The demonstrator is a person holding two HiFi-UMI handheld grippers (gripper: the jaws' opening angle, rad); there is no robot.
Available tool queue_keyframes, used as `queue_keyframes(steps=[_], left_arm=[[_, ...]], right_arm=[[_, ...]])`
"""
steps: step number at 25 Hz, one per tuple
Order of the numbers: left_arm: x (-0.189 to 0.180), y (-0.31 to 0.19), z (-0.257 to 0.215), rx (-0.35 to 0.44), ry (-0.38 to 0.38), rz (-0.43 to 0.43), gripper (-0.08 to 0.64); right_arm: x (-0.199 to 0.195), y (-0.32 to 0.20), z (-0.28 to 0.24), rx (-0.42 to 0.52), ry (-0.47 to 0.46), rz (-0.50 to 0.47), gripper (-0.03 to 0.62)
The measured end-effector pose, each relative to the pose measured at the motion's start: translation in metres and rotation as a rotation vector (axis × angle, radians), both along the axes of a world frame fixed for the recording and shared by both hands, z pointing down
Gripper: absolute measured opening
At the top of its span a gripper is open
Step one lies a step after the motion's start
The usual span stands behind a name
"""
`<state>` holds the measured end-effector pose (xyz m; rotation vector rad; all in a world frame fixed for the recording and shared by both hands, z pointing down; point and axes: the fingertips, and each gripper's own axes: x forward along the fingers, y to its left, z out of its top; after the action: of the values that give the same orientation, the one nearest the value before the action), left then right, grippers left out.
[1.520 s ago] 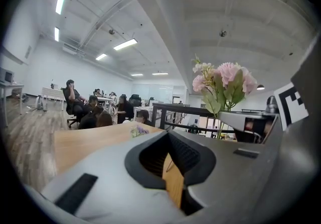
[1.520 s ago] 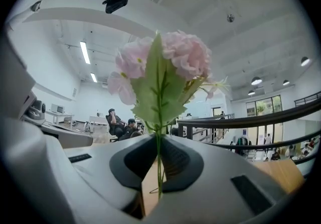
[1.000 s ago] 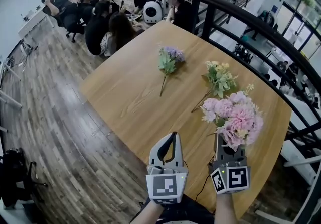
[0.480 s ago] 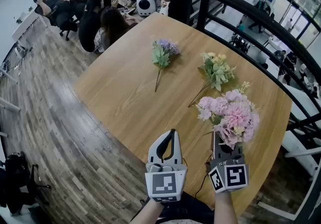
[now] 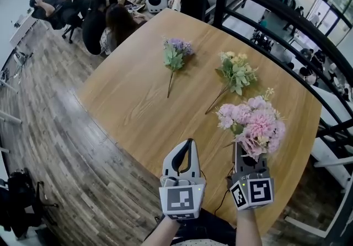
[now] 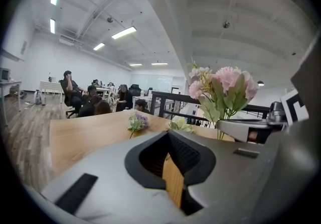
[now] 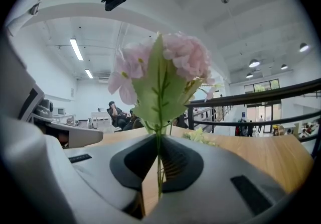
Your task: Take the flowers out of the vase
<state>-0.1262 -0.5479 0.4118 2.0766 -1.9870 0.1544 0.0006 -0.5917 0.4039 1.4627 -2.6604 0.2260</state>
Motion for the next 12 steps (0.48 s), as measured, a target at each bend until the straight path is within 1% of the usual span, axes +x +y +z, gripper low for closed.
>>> queue_keyframes(steps=[3, 9, 12], left_arm=[[0.0013, 0.0004, 0.0032, -0.024, 0.007, 0.001, 0.02], [0.0012, 0.0, 0.004, -0.015, 0.005, 0.003, 0.02], [0.0046, -0.001, 0.007, -0.058, 0.016, 0.004, 0.019]], right_arm=[[0.0002, -0.0003, 0.001, -0.01, 0.009, 0.002, 0.028], [0.0007, 0.0009, 0.003, -0.016, 0.012, 0.004, 0.028], [0.0041, -0.003, 0.0042, -0.021, 0.009, 0.007, 0.028]])
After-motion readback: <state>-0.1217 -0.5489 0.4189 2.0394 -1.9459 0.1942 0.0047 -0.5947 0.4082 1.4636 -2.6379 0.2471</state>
